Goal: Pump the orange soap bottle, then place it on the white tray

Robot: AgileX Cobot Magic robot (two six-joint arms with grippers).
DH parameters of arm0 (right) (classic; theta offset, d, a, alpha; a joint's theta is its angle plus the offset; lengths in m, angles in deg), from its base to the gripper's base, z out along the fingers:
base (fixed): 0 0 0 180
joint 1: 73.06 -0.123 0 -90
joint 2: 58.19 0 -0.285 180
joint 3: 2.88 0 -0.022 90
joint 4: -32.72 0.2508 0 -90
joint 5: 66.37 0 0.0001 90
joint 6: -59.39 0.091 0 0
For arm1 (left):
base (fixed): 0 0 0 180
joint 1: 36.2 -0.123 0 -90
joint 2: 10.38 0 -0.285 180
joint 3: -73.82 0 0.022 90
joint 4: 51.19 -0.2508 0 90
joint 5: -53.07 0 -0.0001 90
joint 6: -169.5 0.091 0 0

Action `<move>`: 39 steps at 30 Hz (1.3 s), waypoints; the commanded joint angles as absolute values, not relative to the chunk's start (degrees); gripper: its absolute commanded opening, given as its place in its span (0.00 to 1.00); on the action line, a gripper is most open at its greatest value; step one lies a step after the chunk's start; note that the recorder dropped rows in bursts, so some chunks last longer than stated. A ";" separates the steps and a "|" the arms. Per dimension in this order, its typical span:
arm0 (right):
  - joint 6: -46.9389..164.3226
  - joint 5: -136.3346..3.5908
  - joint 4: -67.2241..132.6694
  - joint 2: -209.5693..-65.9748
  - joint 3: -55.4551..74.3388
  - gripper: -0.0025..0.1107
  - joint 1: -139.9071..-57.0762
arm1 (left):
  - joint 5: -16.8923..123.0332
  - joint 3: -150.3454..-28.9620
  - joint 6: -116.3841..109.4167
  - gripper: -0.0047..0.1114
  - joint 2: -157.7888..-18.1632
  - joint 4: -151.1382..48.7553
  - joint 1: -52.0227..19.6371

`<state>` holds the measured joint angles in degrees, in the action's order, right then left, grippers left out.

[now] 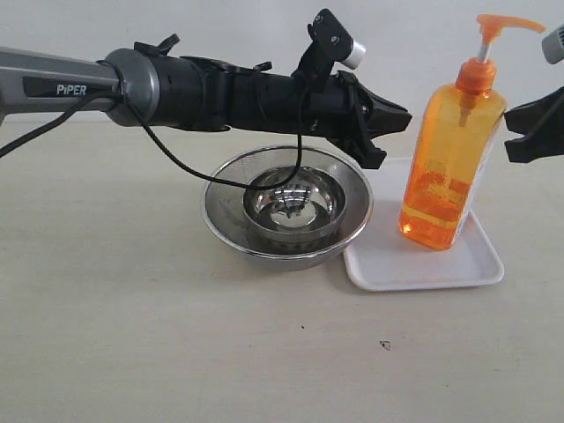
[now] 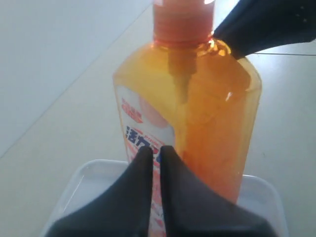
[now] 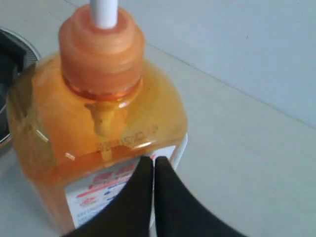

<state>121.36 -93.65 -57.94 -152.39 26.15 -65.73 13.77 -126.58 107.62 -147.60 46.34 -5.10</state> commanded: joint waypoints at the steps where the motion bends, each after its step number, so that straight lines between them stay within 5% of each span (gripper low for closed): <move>1: 120.71 -95.77 -57.02 -153.99 24.22 0.02 -65.57 | 14.98 -126.95 109.03 0.08 -148.58 46.94 -4.20; 39: 108.35 -99.15 -47.40 -163.36 19.91 0.02 -65.57 | 17.71 -126.95 111.61 0.08 -149.38 48.76 -1.09</move>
<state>107.65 -97.85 -46.44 -163.49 20.21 -65.73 17.35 -126.58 111.28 -149.62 47.92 -1.25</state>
